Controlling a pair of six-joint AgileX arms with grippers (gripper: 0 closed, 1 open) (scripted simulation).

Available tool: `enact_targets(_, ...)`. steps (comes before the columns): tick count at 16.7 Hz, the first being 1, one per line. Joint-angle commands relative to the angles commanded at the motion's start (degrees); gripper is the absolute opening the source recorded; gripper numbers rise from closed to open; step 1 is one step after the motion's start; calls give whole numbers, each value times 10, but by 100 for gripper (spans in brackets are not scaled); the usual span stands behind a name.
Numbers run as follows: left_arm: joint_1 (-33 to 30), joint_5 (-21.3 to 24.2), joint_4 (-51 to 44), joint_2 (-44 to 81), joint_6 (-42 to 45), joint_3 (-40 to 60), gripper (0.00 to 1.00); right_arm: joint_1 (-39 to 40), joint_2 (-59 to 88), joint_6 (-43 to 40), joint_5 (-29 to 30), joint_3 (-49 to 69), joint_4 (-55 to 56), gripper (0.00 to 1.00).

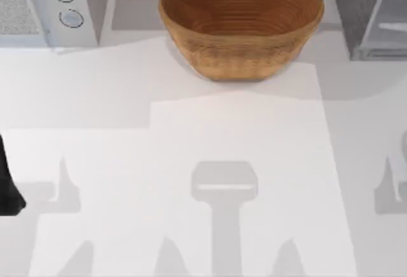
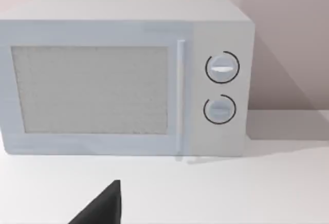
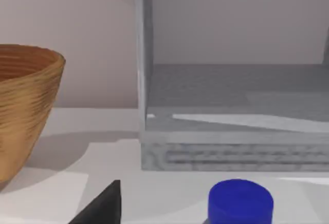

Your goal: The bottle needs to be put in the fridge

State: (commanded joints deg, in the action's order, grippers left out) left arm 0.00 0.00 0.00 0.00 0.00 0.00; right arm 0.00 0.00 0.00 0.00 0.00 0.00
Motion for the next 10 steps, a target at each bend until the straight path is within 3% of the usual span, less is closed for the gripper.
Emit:
enact_targets(5, 0, 0, 0, 0, 0, 0, 100, -21, 36, -31, -35, 14, 7, 100)
enact_targets(10, 0, 0, 0, 0, 0, 0, 100, -103, 218, -160, -192, 67, 28, 100)
